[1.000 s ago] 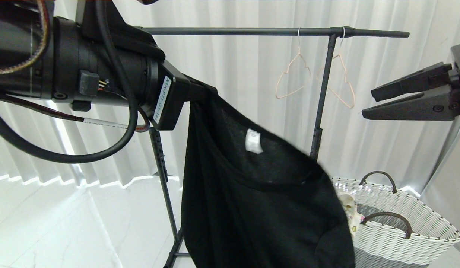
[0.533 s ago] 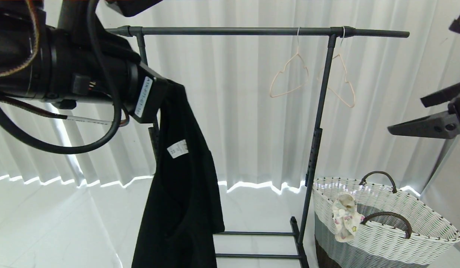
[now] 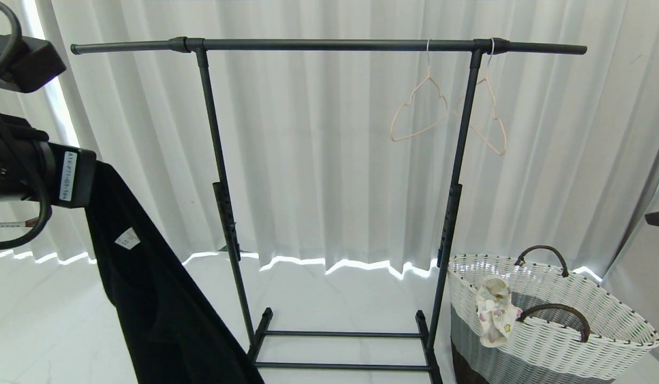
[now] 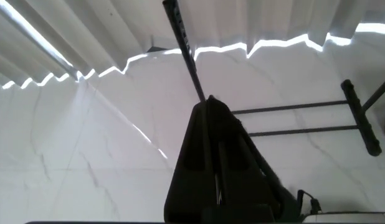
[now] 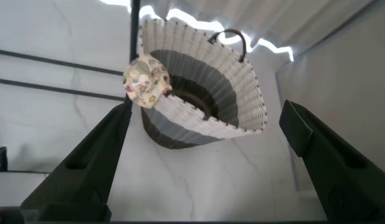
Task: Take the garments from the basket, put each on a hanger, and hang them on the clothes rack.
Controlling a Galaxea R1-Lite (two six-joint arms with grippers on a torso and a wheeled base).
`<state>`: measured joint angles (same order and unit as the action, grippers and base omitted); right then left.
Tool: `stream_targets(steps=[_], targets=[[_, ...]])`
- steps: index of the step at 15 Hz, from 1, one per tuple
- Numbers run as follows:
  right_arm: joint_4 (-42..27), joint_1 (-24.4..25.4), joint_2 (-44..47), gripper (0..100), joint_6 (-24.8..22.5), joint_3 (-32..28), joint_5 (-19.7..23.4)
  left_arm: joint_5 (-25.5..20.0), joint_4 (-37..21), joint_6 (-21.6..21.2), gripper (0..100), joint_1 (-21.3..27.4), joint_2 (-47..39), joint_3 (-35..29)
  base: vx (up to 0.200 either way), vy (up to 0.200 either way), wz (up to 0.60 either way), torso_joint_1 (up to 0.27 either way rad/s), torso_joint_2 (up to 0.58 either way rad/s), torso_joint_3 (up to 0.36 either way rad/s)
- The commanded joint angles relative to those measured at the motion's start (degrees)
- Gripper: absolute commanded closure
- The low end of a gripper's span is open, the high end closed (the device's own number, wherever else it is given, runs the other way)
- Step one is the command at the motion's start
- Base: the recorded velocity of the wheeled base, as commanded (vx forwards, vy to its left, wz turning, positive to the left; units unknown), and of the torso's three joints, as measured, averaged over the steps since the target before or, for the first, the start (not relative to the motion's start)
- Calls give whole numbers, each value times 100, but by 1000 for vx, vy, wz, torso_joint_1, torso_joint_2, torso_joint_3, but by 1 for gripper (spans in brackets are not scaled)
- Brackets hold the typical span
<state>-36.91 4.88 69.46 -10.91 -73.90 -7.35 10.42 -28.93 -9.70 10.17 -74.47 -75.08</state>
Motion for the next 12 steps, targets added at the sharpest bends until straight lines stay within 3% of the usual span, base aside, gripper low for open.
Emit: stream_targets(steps=[1, 6, 12], targets=[[26, -75, -249, 0, 1, 271, 6, -5, 1, 4, 100, -120, 240, 169, 0, 0, 0, 0, 0, 0], [167, -75, -267, 0, 28, 288, 50, -5, 36, 4, 100, -85, 267, 213, 0, 0, 0, 0, 0, 0], [220, -75, -258, 0, 142, 288, 58, 4, 731, -32, 100, -24, 354, 609, 0, 0, 0, 22, -88, -84]])
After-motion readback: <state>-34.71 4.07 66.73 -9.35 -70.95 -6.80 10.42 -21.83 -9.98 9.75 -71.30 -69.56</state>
